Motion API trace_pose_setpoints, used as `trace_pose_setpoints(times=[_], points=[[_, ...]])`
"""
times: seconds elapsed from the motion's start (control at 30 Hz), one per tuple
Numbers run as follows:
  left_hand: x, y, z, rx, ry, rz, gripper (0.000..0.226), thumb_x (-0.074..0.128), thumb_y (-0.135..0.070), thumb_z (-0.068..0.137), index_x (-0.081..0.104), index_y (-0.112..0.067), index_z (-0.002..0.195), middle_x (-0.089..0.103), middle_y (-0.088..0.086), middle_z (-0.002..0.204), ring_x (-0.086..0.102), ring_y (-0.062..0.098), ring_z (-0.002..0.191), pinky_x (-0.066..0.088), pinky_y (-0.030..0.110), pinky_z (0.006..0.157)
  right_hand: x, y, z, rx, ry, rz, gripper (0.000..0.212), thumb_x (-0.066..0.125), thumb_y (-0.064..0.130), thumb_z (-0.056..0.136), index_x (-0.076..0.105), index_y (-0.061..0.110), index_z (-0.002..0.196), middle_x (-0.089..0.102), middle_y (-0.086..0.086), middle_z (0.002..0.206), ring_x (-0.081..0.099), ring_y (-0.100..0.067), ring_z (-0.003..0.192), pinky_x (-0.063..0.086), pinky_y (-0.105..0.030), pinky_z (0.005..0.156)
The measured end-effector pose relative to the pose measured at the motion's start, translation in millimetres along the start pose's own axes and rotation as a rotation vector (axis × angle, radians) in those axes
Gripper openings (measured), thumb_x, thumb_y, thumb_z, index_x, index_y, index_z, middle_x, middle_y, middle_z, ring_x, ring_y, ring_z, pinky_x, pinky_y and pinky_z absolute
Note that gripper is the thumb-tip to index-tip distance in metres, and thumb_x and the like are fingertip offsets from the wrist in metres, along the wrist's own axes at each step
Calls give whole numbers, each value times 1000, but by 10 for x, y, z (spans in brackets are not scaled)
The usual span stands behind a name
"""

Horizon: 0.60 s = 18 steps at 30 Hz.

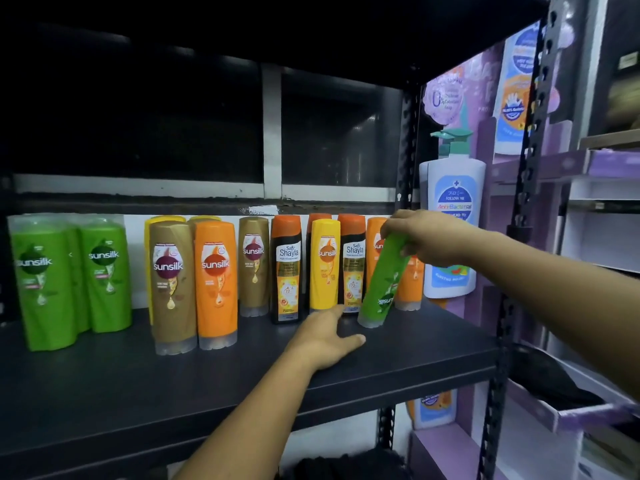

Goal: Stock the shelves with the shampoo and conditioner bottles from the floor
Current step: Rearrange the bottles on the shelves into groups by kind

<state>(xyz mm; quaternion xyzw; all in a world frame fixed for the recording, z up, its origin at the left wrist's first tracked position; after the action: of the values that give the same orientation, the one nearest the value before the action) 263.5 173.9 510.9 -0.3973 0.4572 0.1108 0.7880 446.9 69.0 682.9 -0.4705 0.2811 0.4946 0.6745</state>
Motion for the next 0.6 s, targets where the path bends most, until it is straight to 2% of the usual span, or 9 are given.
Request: trace_pose_setpoints(times=[0.07,0.13,0.27,0.33,0.4,0.47,0.5,0.53,0.6], points=[[-50,15,-59,4,-43,-92,95,78,-59,82,31,-30,159,48,0,155,47,21,140,44,35,110,-15,77,-103,-1,-44,152,45,71,17,90,55,32,130,53,7,126,57,-22,107,49,-38,85],[-122,29,-165,7,-66,-183,94,82,-58,78,35,-31,156,53,-2,147,52,18,133,46,35,107,-19,153,-207,7,-96,286,44,73,17,88,58,32,126,52,11,118,54,-18,104,44,-33,85],[-311,177,-476,41,-149,-308,50,82,-52,80,62,-37,123,70,-15,114,64,6,105,53,30,95,72,361,-432,21,-229,559,38,76,16,87,62,28,121,58,15,109,51,-7,95,37,-11,80],[-440,306,-652,25,-187,-326,45,83,-54,79,67,-36,117,72,-14,106,66,3,97,56,30,89,201,509,-544,79,-276,774,34,75,14,89,63,29,117,61,15,105,57,-6,88,41,-3,72],[-564,444,-817,-11,-189,-372,45,86,-52,77,69,-35,115,72,-13,104,67,2,95,58,29,85,415,670,-603,133,-266,968,33,75,13,90,63,33,113,64,10,104,64,-13,85,53,-13,68],[-703,562,-995,-50,-203,-403,43,89,-46,75,69,-35,112,72,-12,104,67,5,98,55,24,82,663,854,-610,175,-209,1115,33,75,15,90,63,37,111,64,5,113,68,-21,96,62,-34,77],[-777,618,-1087,-69,-216,-403,45,90,-42,75,68,-35,113,71,-11,105,66,5,98,52,21,79,763,967,-604,180,-163,1188,32,74,16,90,63,38,112,62,3,118,67,-24,102,62,-40,80],[-851,670,-1177,-89,-231,-402,48,92,-39,73,67,-35,114,70,-10,107,65,5,99,49,18,76,857,1075,-586,177,-129,1218,31,74,19,91,62,38,112,62,2,119,66,-24,106,62,-42,83],[-988,796,-1343,-133,-264,-410,58,95,-33,69,65,-33,119,68,-8,112,65,6,99,48,15,73,977,1306,-543,178,-81,1187,30,72,24,92,59,36,115,62,4,115,64,-20,105,59,-35,84]])
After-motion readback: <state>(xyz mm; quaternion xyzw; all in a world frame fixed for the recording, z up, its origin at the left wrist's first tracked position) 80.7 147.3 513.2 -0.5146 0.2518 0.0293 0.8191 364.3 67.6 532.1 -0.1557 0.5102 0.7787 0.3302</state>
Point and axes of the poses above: each hand's wrist, its own z-axis towards the middle knuckle, its own x-axis out of the palm, y = z × x, the point moved 2 cm from there along z, towards the middle knuckle
